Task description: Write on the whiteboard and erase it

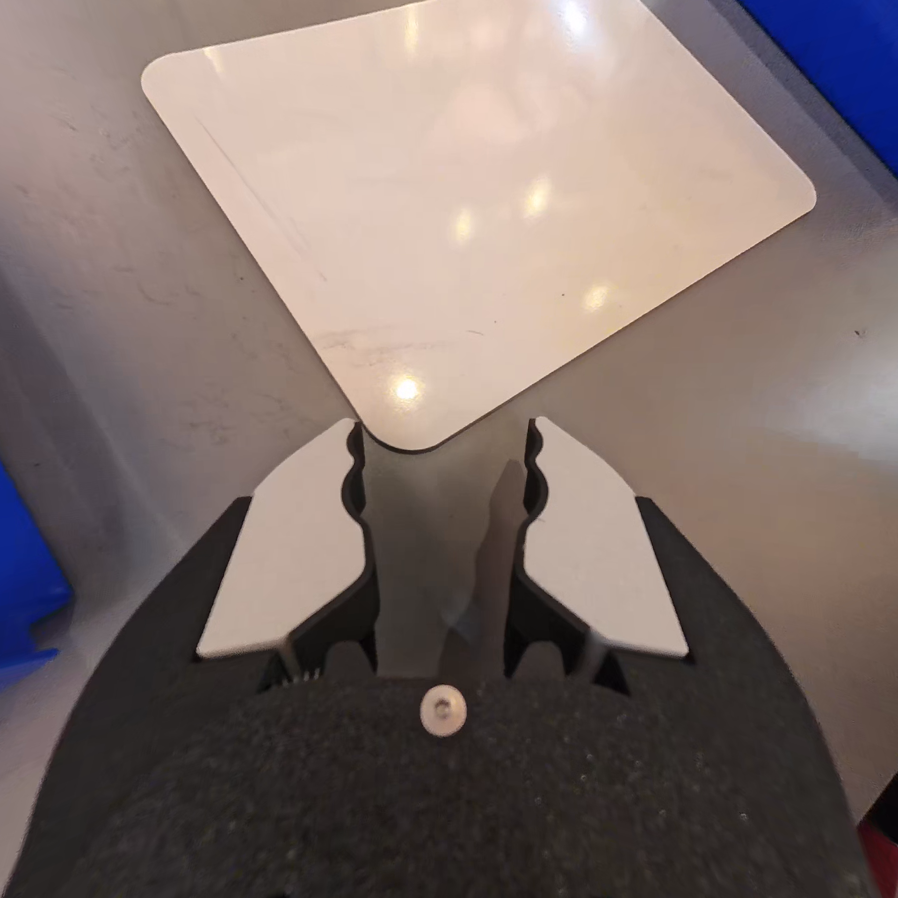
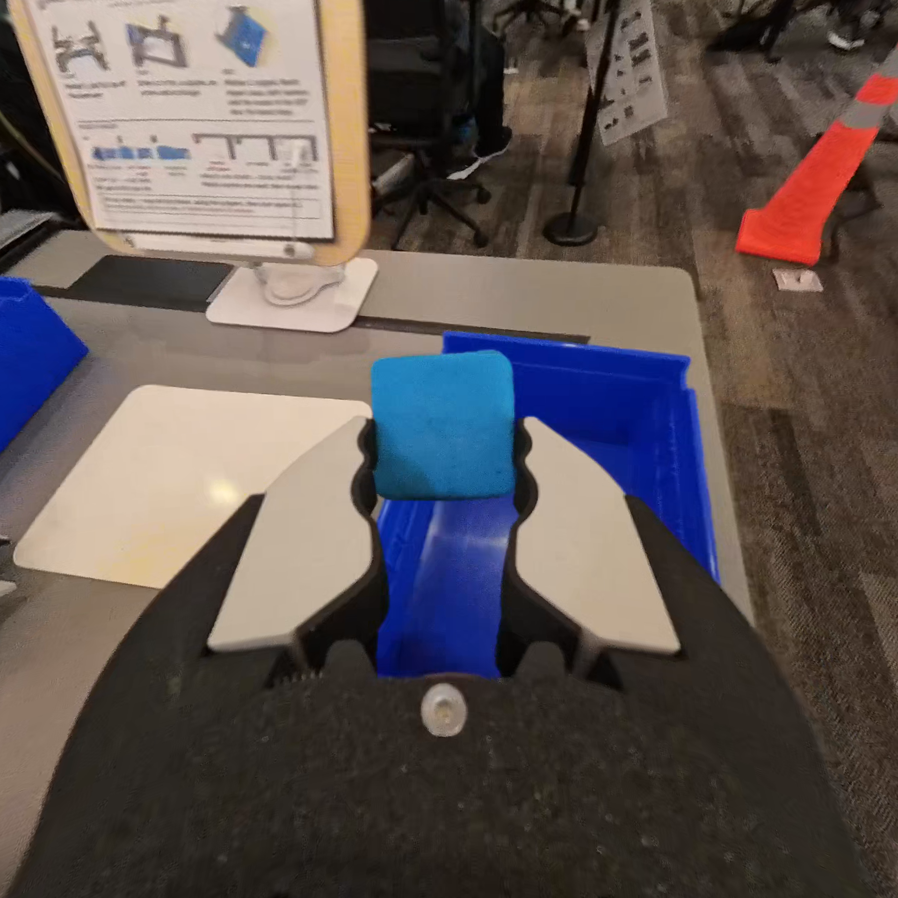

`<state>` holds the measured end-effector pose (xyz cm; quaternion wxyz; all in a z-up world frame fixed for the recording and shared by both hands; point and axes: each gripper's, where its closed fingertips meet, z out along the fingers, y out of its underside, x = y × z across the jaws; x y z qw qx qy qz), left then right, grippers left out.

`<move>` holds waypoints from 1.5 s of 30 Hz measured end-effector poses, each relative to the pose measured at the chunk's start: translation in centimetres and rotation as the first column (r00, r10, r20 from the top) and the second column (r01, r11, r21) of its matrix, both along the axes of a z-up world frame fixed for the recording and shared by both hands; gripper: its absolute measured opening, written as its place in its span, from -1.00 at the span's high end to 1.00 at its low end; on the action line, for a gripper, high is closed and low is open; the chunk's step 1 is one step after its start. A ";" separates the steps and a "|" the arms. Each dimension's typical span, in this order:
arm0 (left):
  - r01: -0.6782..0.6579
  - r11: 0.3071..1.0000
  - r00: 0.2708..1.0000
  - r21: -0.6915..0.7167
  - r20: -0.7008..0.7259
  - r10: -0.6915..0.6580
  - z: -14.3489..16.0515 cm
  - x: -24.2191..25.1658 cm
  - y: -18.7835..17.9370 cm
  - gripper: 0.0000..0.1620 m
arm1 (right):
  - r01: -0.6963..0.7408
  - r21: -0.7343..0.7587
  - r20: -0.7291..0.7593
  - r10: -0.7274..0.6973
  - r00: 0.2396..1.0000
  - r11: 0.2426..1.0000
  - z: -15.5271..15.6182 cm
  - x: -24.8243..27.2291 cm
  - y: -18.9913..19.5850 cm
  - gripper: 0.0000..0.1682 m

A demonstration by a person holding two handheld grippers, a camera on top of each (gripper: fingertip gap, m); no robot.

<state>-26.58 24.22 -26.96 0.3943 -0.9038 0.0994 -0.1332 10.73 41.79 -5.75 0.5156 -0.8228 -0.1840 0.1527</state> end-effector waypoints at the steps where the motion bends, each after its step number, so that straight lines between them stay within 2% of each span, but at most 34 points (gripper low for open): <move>1: 0.003 1.000 1.000 -0.001 -0.004 -0.003 0.0 0.1 0.0 0.22 | 0.029 -0.029 -0.025 -0.029 0.999 0.999 -0.6 1.6 0.8 0.36; 3: 0.009 1.000 1.000 -0.010 -0.012 -0.009 -0.2 0.1 0.0 0.22 | 0.079 -0.069 -0.019 -0.080 0.997 0.995 -2.2 4.3 3.0 0.36; 6: 0.001 1.000 0.999 -0.012 -0.032 -0.001 -0.3 0.0 0.0 0.22 | 0.132 -0.186 0.020 -0.130 0.991 0.974 -6.2 6.5 6.5 0.36; 9: 0.003 1.000 0.998 -0.020 -0.057 -0.004 -0.6 0.1 0.1 0.22 | 0.093 -0.302 0.015 -0.093 0.996 0.949 -10.1 5.1 9.2 0.35; 15: 0.003 1.000 0.995 -0.017 -0.102 -0.004 -0.8 0.2 0.3 0.22 | 0.140 -0.443 0.245 -0.030 0.969 0.886 -17.8 2.6 13.8 0.35; 17: 0.000 1.000 0.994 -0.019 -0.106 -0.002 -0.8 0.1 0.3 0.22 | 0.176 -0.514 0.304 -0.013 0.952 0.839 -20.3 2.5 14.3 0.35; 18: -0.002 1.000 0.994 -0.021 -0.105 -0.001 -0.8 0.1 0.3 0.22 | 0.188 -0.543 0.330 0.002 0.944 0.818 -21.2 2.5 14.3 0.33; 19: -0.004 1.000 0.995 -0.019 -0.105 0.002 -0.8 0.1 0.3 0.22 | 0.191 -0.554 0.337 0.009 0.941 0.810 -21.7 2.4 14.2 0.21; 20: -0.007 1.000 0.995 -0.015 -0.103 0.005 -0.7 0.0 0.3 0.22 | 0.188 -0.546 0.333 0.006 0.943 0.816 -21.5 2.4 14.1 0.07; 23: -0.020 1.000 0.996 -0.002 -0.093 0.019 -0.5 -0.2 0.2 0.21 | 0.149 -0.434 0.271 -0.028 0.962 0.888 -17.2 2.7 12.2 0.09; 25: -0.040 0.999 0.994 0.013 -0.103 0.041 -0.3 -0.7 0.1 0.21 | 0.092 -0.298 0.159 -0.045 0.986 0.950 -12.8 2.8 9.1 0.11; 27: -0.065 0.997 0.991 0.036 -0.111 0.068 0.0 -1.3 0.1 0.21 | 0.034 -0.155 0.036 -0.029 0.999 0.987 -9.7 2.6 4.4 0.17; 29: -0.090 0.994 0.989 0.059 -0.114 0.097 0.3 -1.8 0.1 0.21 | -0.003 -0.051 -0.065 0.000 0.998 0.999 -9.0 2.5 -0.9 0.26; 31: -0.096 0.990 0.987 0.102 -0.122 0.108 1.0 -1.7 0.4 0.24 | 0.010 0.020 -0.105 -0.008 0.994 1.000 -9.9 2.8 -5.4 0.30; 33: -0.051 0.990 0.998 0.133 -0.037 0.057 2.3 1.3 1.2 0.26 | 0.042 0.062 -0.065 -0.038 0.997 0.997 -11.3 3.8 -8.3 0.30; 35: 0.090 0.988 0.991 0.123 0.090 -0.102 3.7 8.4 2.0 0.25 | 0.105 0.135 0.012 -0.108 0.994 0.985 -11.8 5.8 -9.4 0.26; 37: 0.230 0.966 0.966 0.118 0.095 -0.241 4.4 16.4 2.8 0.15 | 0.191 0.187 0.047 -0.203 0.978 0.964 -11.6 8.3 -9.8 0.20; 39: 0.326 0.936 0.941 0.133 0.049 -0.335 4.8 24.0 4.0 0.03 | 0.277 0.204 0.017 -0.286 0.958 0.939 -11.5 10.7 -10.1 0.19; 42: 0.359 0.918 0.930 0.171 0.019 -0.367 5.0 32.6 6.9 0.03 | 0.364 0.150 -0.070 -0.358 0.931 0.919 -12.7 13.5 -10.5 0.17; 45: 0.294 0.945 0.954 0.144 0.008 -0.299 4.2 36.1 10.3 0.22 | 0.400 0.081 -0.086 -0.394 0.915 0.913 -15.0 15.1 -10.3 0.23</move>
